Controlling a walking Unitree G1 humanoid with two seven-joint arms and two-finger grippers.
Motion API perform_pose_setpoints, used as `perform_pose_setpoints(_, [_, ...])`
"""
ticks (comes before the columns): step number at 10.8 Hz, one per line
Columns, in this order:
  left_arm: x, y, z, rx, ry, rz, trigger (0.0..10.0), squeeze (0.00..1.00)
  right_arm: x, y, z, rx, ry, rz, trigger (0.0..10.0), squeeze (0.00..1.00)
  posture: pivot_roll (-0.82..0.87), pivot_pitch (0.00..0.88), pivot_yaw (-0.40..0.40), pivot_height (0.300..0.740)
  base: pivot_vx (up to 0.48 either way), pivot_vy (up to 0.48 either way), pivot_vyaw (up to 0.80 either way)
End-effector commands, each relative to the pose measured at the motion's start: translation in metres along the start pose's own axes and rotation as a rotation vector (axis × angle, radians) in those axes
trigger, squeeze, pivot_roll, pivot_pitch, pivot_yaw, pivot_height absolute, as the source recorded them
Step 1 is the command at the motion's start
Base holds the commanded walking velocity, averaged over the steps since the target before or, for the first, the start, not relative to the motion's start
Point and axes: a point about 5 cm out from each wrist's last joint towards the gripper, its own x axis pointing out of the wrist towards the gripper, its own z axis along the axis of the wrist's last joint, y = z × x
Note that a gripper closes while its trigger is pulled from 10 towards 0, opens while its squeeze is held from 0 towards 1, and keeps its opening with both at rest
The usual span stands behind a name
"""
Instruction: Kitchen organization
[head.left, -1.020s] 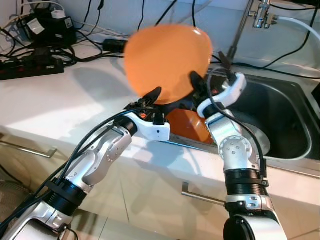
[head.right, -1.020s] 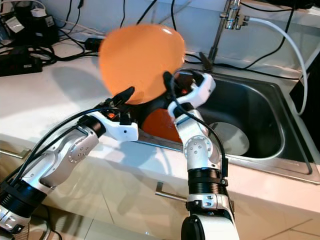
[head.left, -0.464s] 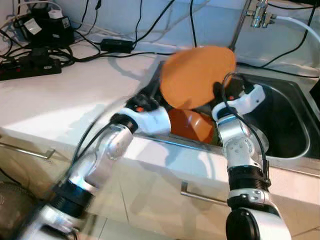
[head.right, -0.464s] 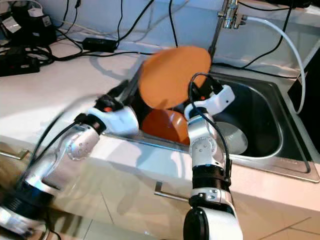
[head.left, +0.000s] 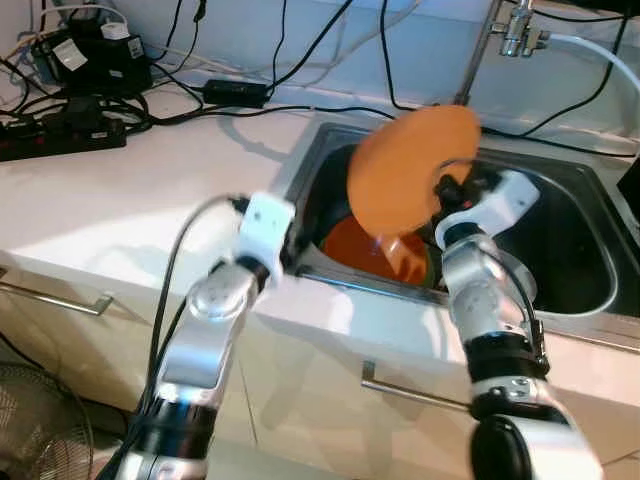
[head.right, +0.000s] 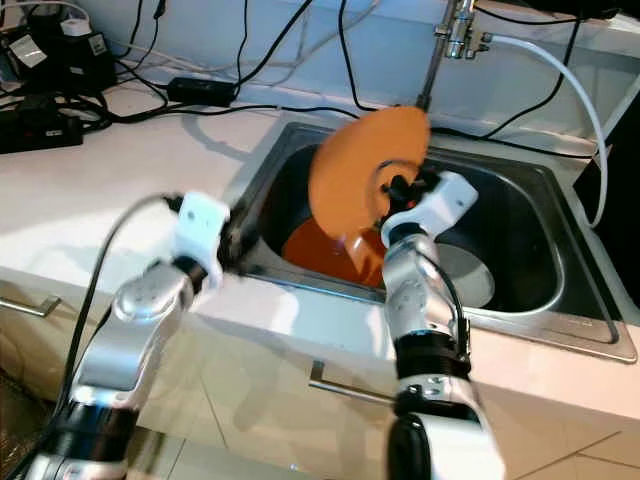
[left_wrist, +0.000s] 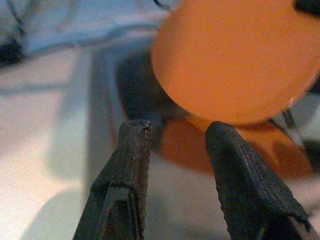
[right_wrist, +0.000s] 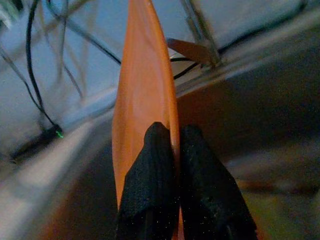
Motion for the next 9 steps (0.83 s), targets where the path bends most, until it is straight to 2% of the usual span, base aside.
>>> perform_pose_setpoints(1, [0.0,-0.006,0.003,0.026,-0.01,-0.059,10.0,0.0,0.0,0.007,0.004,-0.069,-0.041,0.034,6.0,0.0,0.26,0.015,-0.069,0.74,0.0,0.0,0.0])
perform_pose_setpoints(2, [-0.001,-0.01,0.006,0.018,-0.004,-0.087,10.0,0.0,0.001,0.01,0.0,-0.07,-0.03,0.036,10.0,0.0,0.27,0.021,-0.07,0.74,0.0,0.0,0.0])
perform_pose_setpoints(5, [-0.005,-0.017,0.01,-0.033,0.033,-0.135,10.0,0.0,0.002,0.006,-0.02,-0.118,0.083,0.006,10.0,0.0,0.27,0.026,-0.073,0.74,0.0,0.0,0.0])
perform_pose_setpoints(7, [-0.007,-0.019,0.012,-0.038,0.063,-0.155,10.0,0.0,0.001,-0.005,-0.038,-0.099,0.189,-0.058,10.0,0.0,0.28,0.032,-0.073,0.74,0.0,0.0,0.0])
perform_pose_setpoints(9, [-0.008,-0.019,0.01,-0.034,0.082,-0.159,10.0,0.0,0.0,-0.011,-0.045,-0.056,0.227,-0.093,10.0,0.0,0.28,0.034,-0.071,0.74,0.0,0.0,0.0])
